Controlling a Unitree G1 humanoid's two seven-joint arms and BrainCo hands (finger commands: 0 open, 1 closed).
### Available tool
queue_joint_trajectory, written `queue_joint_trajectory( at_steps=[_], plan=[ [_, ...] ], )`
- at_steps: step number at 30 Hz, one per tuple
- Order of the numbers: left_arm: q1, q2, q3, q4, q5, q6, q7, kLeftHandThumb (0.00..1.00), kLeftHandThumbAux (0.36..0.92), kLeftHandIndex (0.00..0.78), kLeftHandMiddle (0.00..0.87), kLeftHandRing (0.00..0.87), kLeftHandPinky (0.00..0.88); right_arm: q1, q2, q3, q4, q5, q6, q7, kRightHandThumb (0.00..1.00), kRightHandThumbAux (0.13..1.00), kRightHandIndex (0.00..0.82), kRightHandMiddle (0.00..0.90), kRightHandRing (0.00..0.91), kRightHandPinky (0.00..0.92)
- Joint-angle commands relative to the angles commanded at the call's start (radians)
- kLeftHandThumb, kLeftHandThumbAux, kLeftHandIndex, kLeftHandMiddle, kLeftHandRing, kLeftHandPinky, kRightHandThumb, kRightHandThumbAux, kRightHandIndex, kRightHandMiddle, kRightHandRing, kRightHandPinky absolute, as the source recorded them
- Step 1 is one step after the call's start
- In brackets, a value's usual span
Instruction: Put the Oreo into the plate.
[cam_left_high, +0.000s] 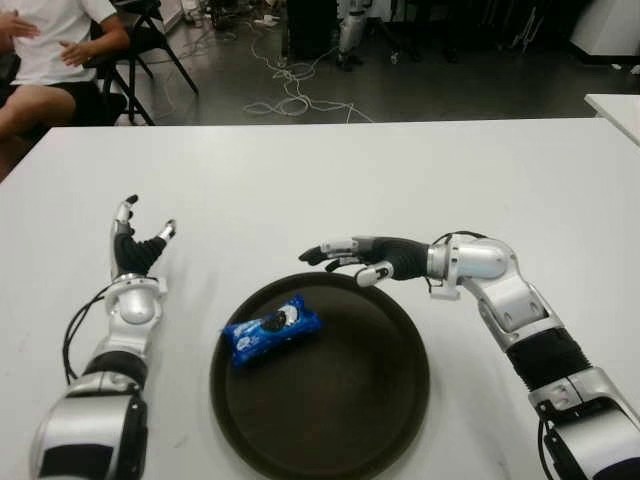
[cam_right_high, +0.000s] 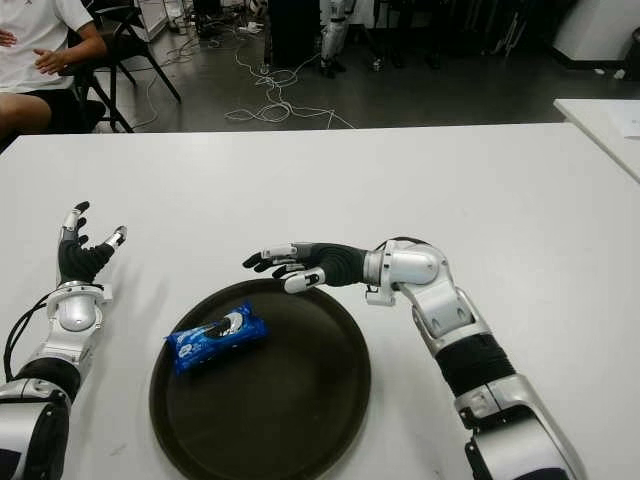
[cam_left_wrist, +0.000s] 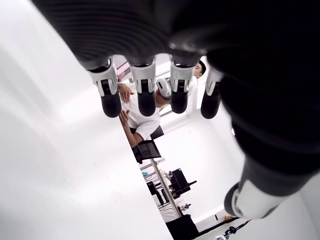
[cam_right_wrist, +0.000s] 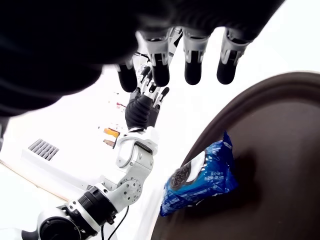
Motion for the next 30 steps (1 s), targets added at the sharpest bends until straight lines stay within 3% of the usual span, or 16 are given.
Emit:
queue_joint_trajectory(
  at_steps=[5,8,15,19,24,30],
  plan=[
    [0.0,0.0,0.0,0.001,0.001,0.002,0.001,0.0,0.714,0.05,0.082,0.053,0.029,0.004,-0.007,0.003,0.021,-0.02,-0.048,-0.012,0.0,0.34,0.01,0.029,0.0,0.0],
    [0.0,0.0,0.0,0.0,-0.001,-0.001,-0.001,0.0,0.711,0.05,0.08,0.052,0.027,0.04,-0.019,-0.02,-0.047,0.004,-0.004,-0.028,0.0,0.346,0.013,0.028,0.0,0.0],
    [0.002,-0.002,0.004,-0.001,-0.005,-0.005,-0.005,0.0,0.706,0.048,0.075,0.048,0.03,-0.012,-0.034,-0.058,-0.03,0.006,0.03,-0.051,0.0,0.355,0.018,0.031,0.0,0.0],
    [0.002,-0.004,0.008,-0.003,-0.011,-0.007,-0.013,0.0,0.717,0.049,0.077,0.047,0.026,-0.005,-0.027,-0.079,-0.037,0.012,0.035,-0.076,0.0,0.36,0.01,0.016,0.0,0.0],
    [0.001,-0.004,0.011,-0.002,-0.015,-0.007,-0.019,0.0,0.714,0.047,0.069,0.041,0.017,-0.011,-0.008,-0.114,0.042,0.035,0.023,-0.098,0.0,0.37,0.001,0.002,0.0,0.0],
    [0.001,-0.004,0.01,-0.002,-0.013,-0.008,-0.018,0.0,0.711,0.047,0.069,0.04,0.02,-0.02,0.013,-0.157,0.106,0.051,-0.01,-0.142,0.0,0.461,0.0,0.0,0.0,0.0]
  ],
)
